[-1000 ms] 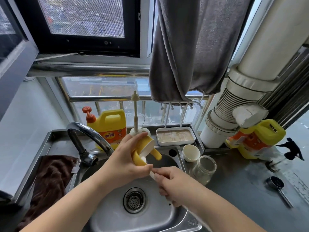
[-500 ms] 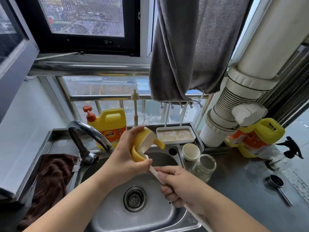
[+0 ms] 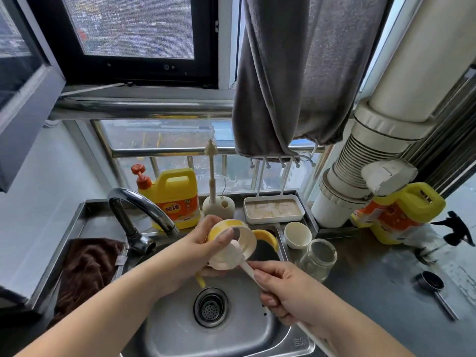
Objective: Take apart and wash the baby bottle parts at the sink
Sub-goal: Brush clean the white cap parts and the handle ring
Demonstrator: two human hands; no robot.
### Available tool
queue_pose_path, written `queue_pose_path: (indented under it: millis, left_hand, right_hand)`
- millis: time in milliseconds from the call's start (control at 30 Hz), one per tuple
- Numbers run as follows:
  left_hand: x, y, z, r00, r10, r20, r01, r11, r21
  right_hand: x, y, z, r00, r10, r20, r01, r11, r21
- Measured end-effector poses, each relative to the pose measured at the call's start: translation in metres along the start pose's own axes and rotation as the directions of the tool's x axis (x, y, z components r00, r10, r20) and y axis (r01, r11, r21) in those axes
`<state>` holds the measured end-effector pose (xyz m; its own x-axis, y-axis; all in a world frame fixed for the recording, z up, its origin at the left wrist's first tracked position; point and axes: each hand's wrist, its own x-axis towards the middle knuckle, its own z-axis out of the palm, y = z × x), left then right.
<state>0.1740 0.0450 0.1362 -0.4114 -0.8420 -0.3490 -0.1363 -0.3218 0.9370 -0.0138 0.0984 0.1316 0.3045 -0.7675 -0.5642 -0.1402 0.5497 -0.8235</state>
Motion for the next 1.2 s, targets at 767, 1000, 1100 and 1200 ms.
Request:
queue_pose_path:
  millis: [767, 1000, 1100, 1200]
  left_hand:
    - [0.013, 0.021, 0.004, 0.965, 0.159, -0.209, -0.149, 0.987, 0.063]
    - [0.017, 0.009, 0.008, 0.973, 0.109, -0.203, -0.107, 0.994, 0.024]
    - [0.018, 0.009, 0.011, 0.974, 0.116, -0.195, -0.118, 0.993, 0.002]
    - [0.018, 0.007, 0.008, 0.961, 0.186, -0.204, -0.192, 0.981, -0.006]
  right_hand:
    - [-0.010, 0.010, -0.015, 0.824, -0.470, -0.315, 0.020, 0.580, -0.814]
    - [-0.008, 0.006, -0.014, 0.701, -0.695, -0.158, -0.023, 0.199, -0.980]
    - [0.001, 0.007, -0.013, 0.642, -0.754, -0.138, -0.141, 0.061, -0.988]
    - [0.005, 0.001, -0.003, 0.729, -0.650, -0.215, -0.207, 0.089, -0.974]
